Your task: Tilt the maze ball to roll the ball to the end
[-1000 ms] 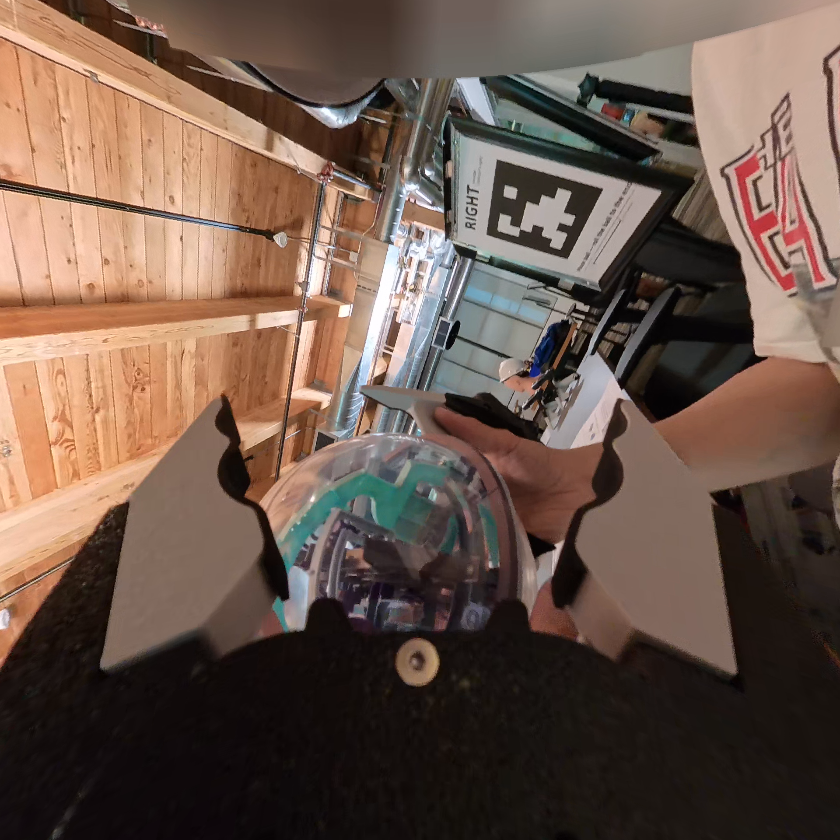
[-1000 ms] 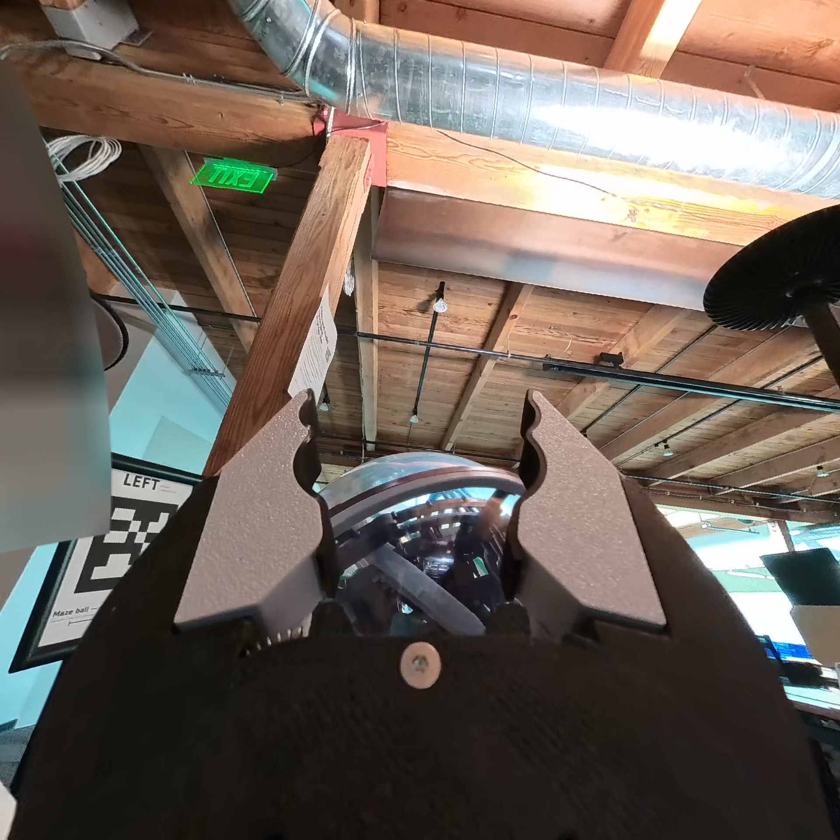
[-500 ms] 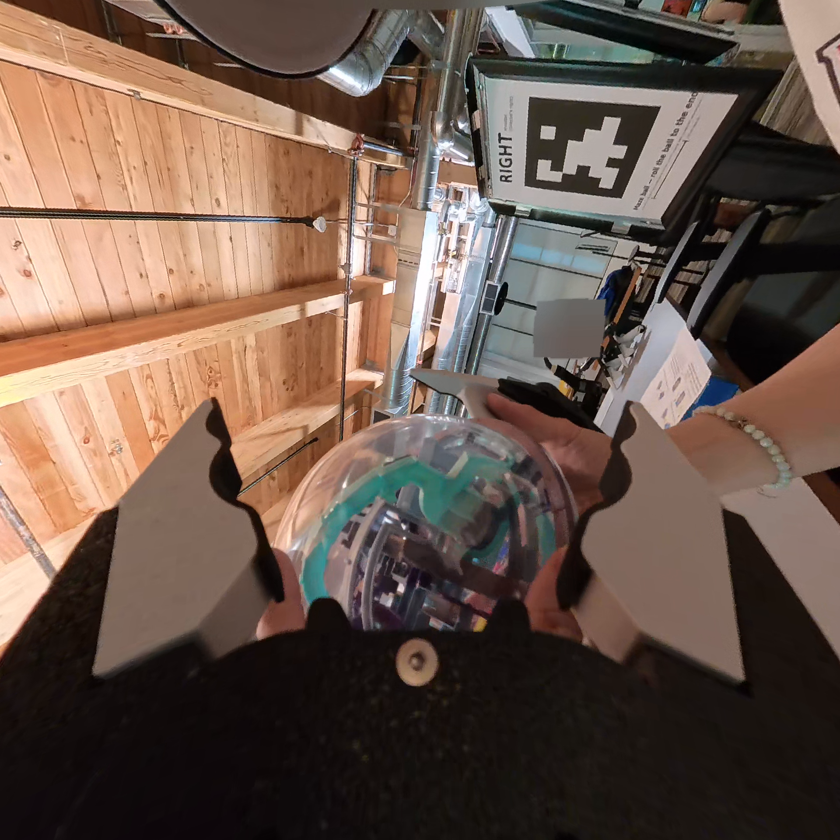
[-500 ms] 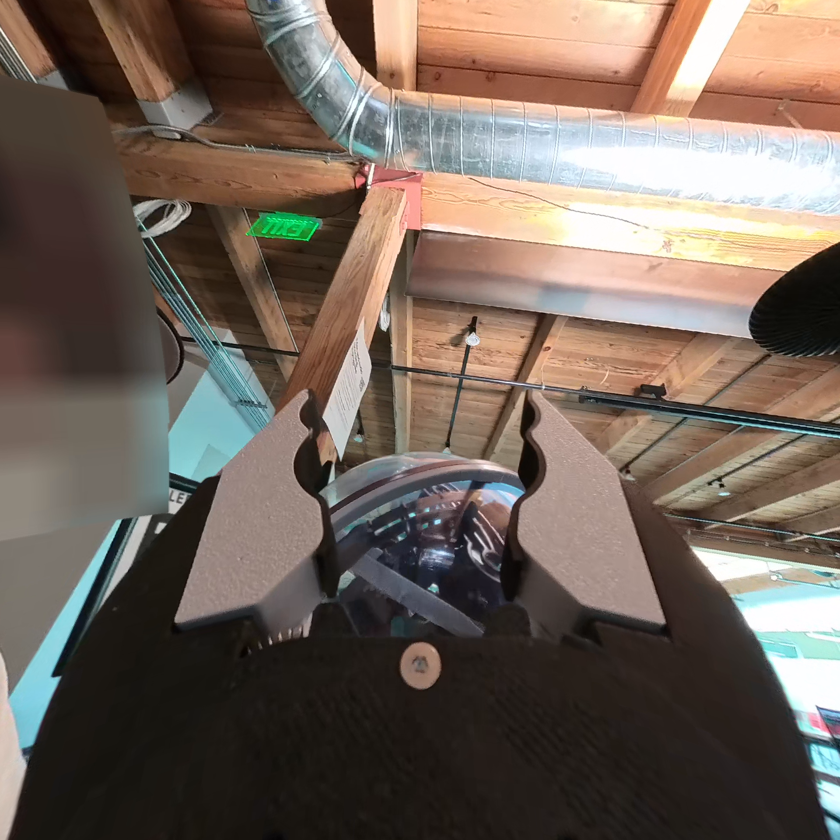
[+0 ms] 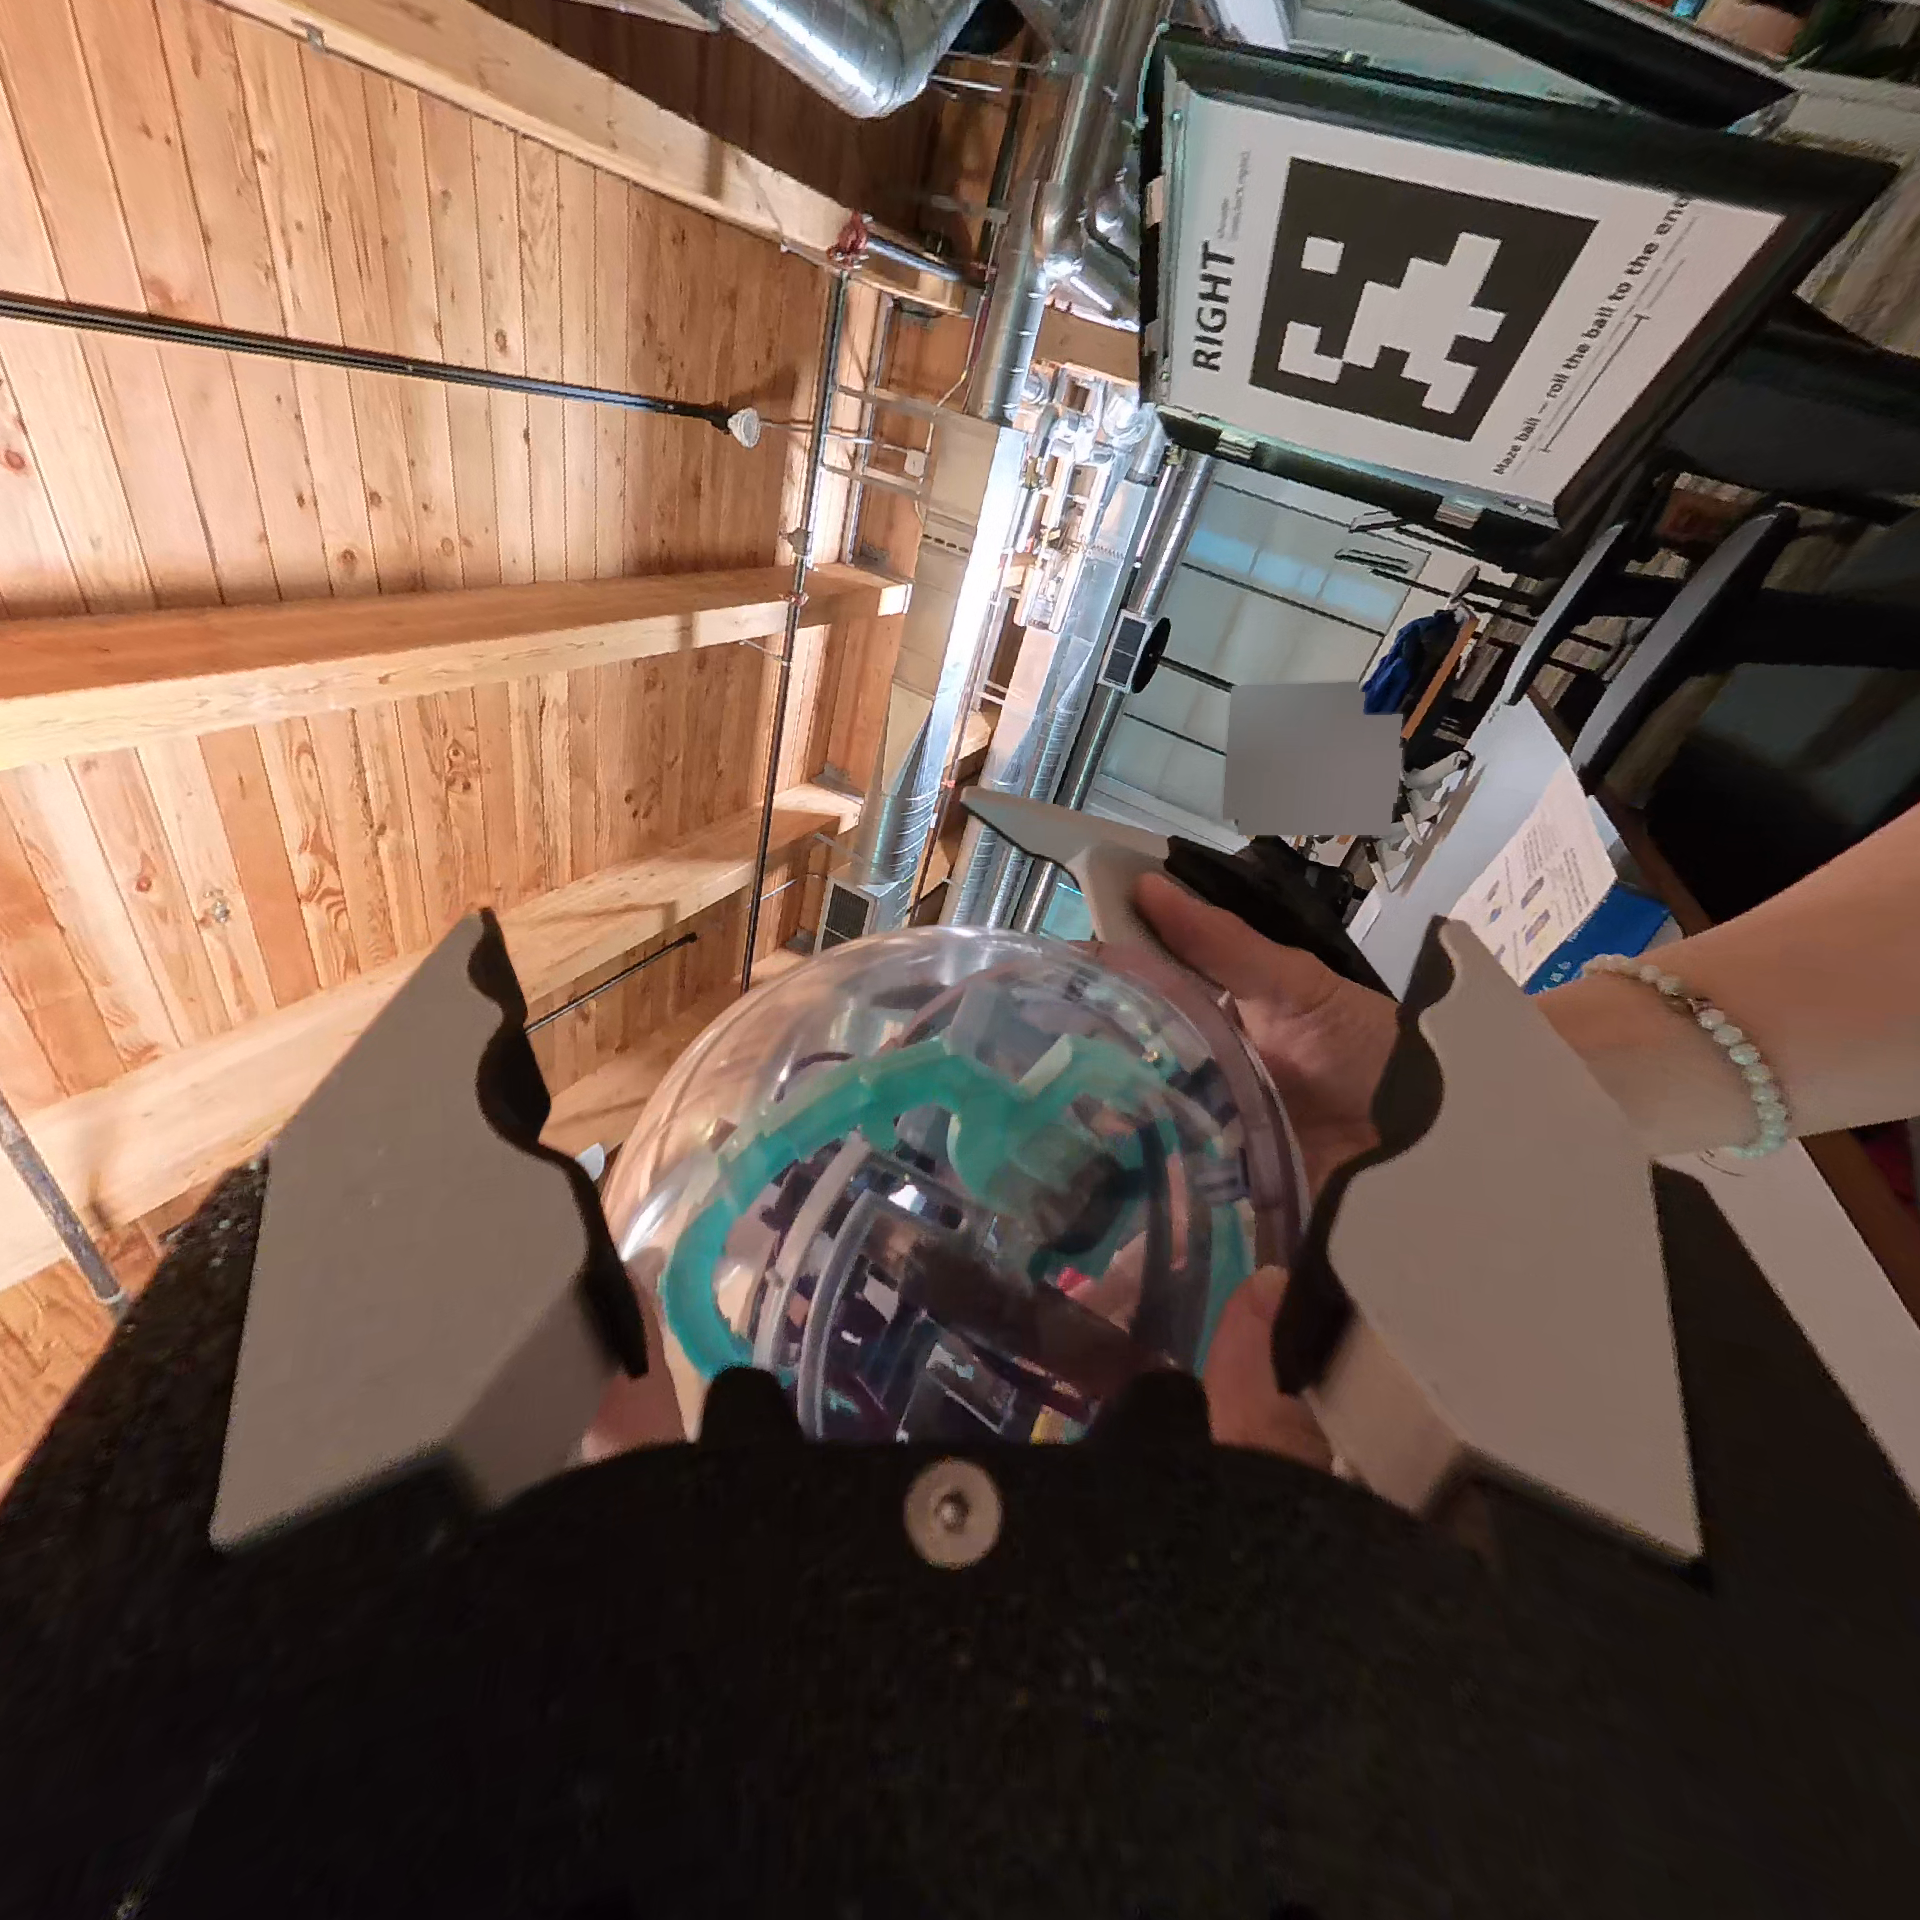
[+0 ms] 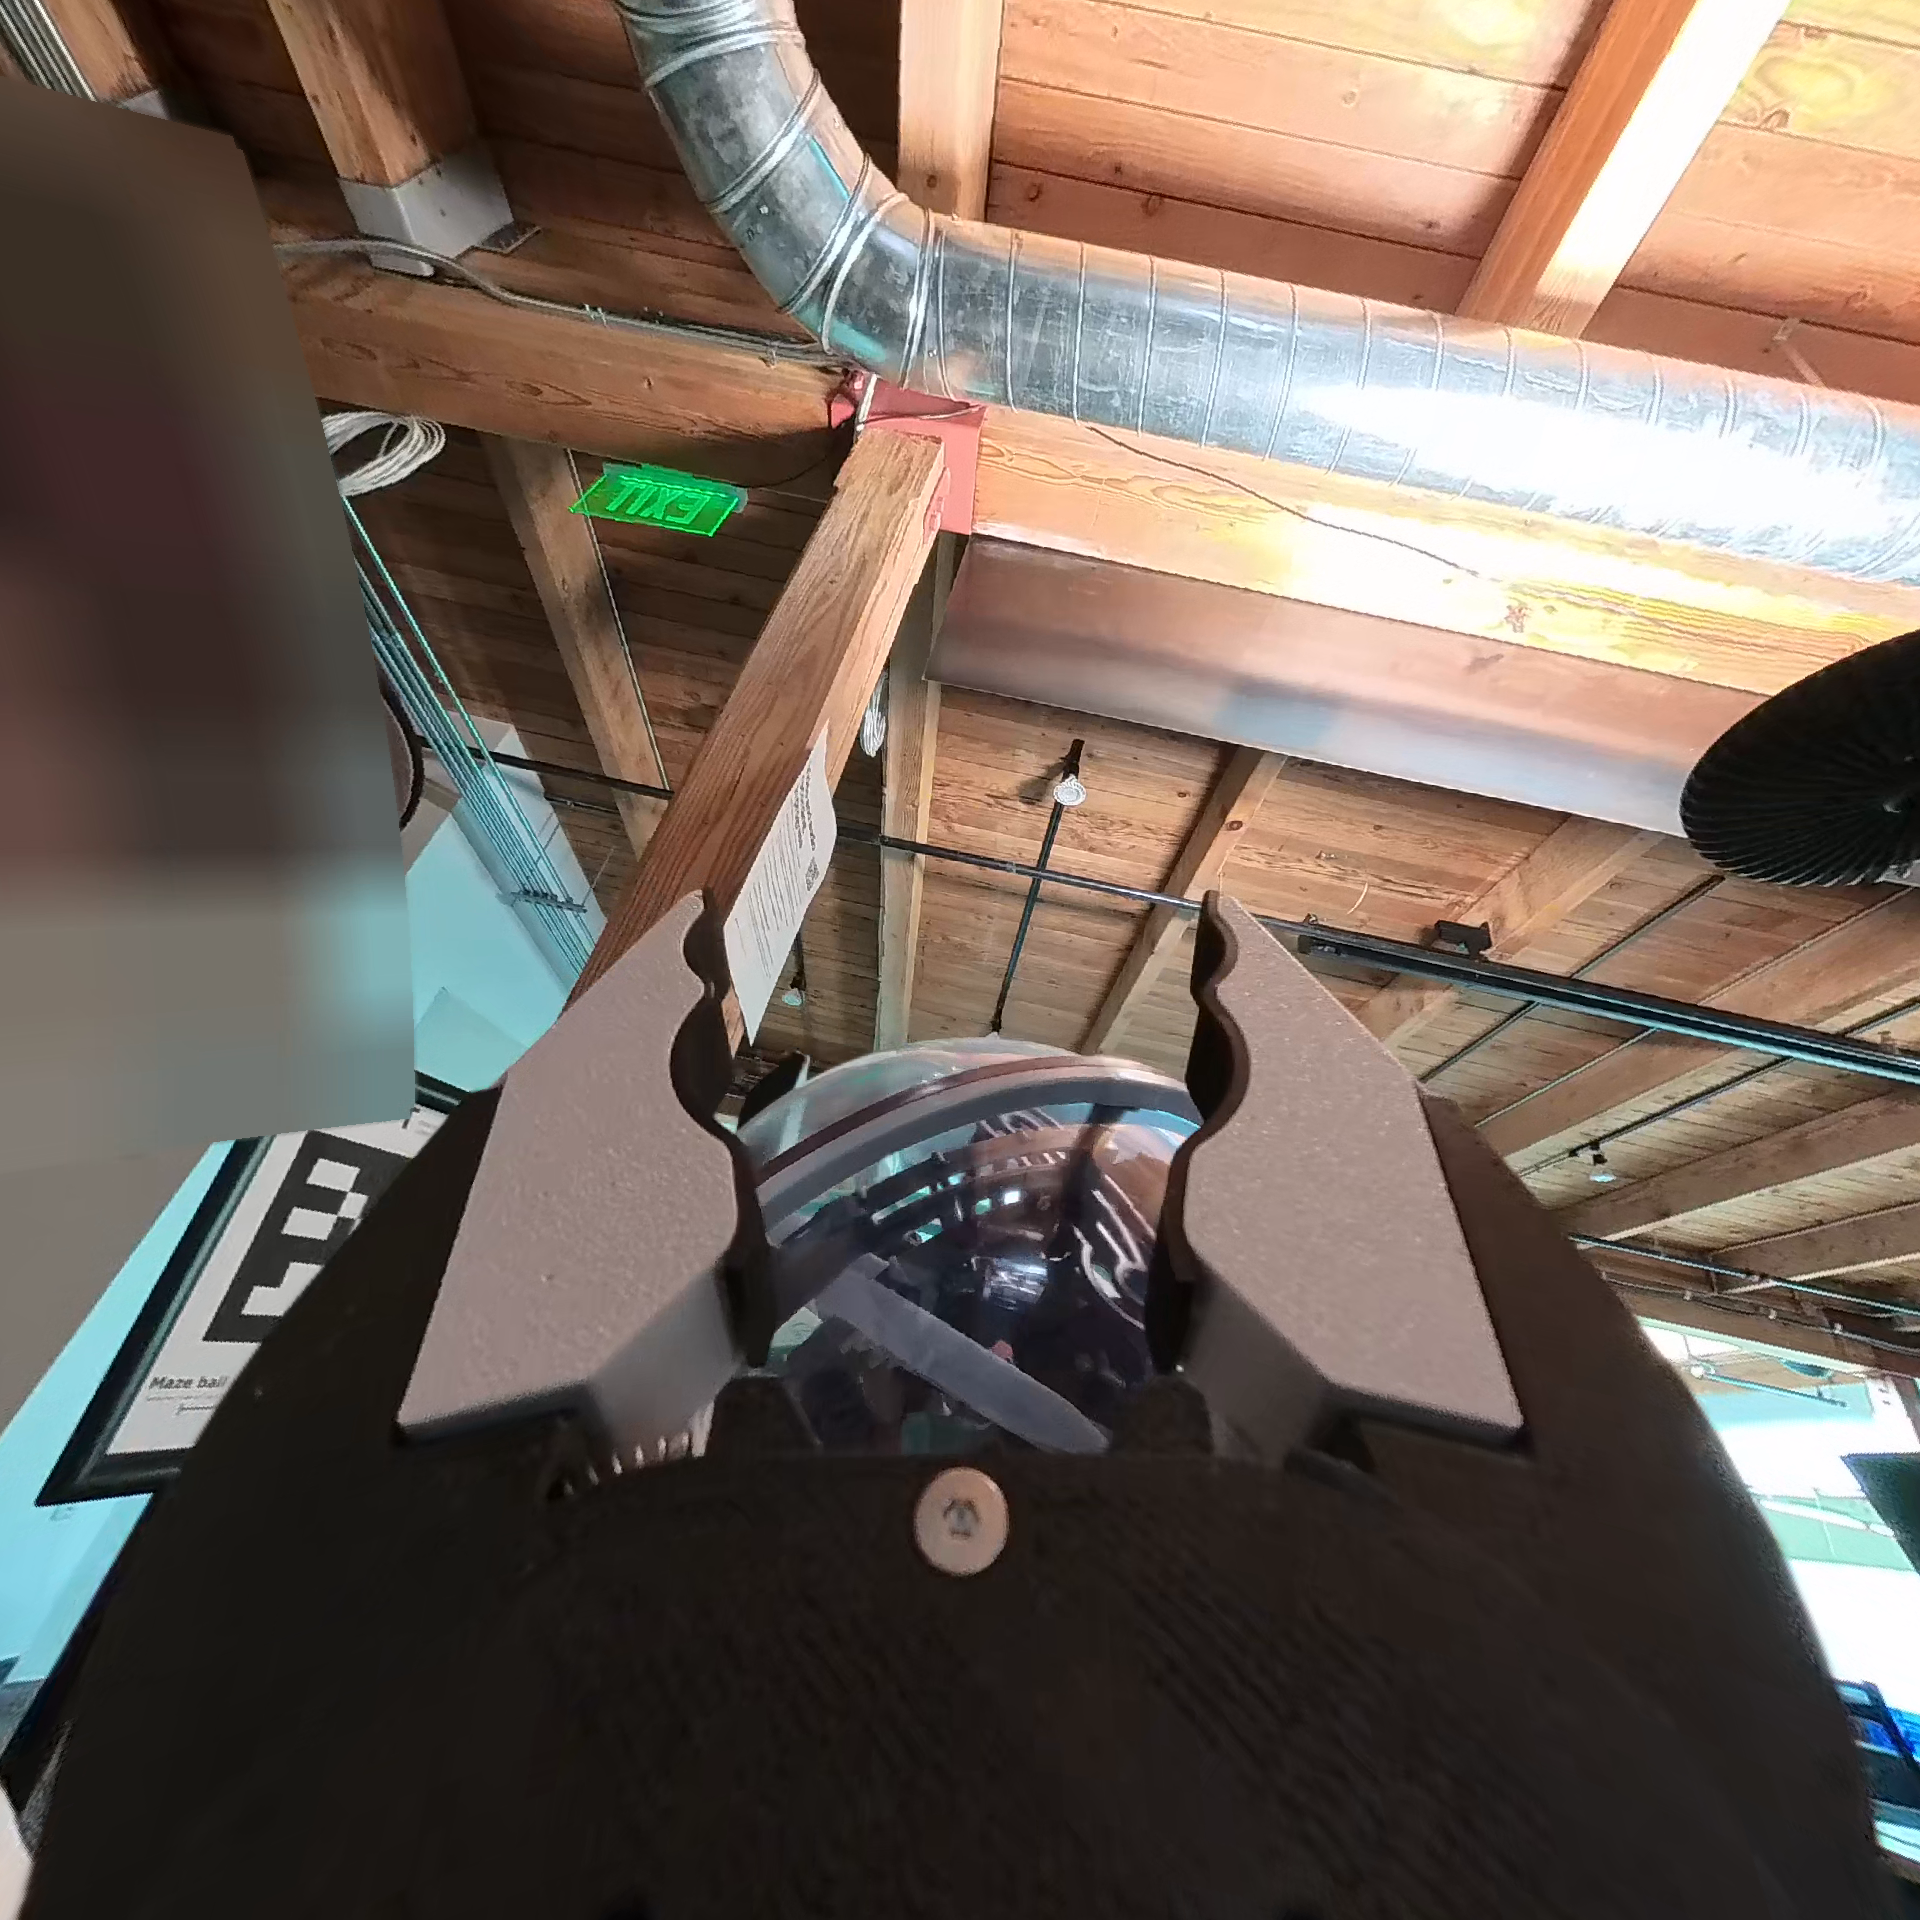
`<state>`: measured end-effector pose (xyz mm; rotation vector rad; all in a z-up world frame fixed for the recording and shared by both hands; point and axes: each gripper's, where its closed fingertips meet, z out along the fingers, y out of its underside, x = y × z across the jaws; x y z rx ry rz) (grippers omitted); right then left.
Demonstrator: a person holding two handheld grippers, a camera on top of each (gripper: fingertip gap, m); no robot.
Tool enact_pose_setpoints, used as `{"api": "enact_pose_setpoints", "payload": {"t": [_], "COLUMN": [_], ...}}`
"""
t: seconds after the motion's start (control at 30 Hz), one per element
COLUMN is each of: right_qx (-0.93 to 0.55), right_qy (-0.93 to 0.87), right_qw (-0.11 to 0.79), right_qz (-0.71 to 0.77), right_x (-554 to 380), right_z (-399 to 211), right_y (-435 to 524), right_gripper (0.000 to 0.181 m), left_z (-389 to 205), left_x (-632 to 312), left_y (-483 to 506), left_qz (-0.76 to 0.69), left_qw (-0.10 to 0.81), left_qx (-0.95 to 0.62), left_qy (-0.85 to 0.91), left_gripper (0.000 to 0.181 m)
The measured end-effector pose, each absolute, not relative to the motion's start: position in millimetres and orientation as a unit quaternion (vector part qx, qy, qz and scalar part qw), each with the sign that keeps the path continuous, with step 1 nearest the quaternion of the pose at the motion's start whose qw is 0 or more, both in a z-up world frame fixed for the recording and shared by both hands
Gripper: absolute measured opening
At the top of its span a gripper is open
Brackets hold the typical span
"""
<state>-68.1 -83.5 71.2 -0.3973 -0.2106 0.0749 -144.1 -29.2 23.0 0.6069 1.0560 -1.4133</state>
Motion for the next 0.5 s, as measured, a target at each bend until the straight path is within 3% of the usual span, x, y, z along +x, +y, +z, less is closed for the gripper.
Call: {"api": "enact_pose_setpoints", "payload": {"t": [0.2,0.37,0.5], "right_qx": [-0.223,-0.234,-0.239], "right_qy": [-0.081,-0.066,-0.008], "right_qw": [0.971,0.965,0.949], "right_qz": [0.046,0.098,0.207], "right_x": [-59.3,-49.9,-26.4], "right_z": [73.7,76.4,75.4], "right_y": [-79.3,-83.1,-81.8], "right_gripper": [0.09,0.089,0.084], "left_z": [24.5,11.0,4.9], "left_x": [-144.1,-159.2,-155.4], "left_y": [-28.2,-35.0,-38.6], "left_qz": [-0.635,-0.638,-0.585], "left_qw": [0.582,0.516,0.559], "left_qx": [0.252,0.295,0.317], "left_qy": [0.441,0.489,0.495], "left_gripper": [0.157,0.157,0.157]}}
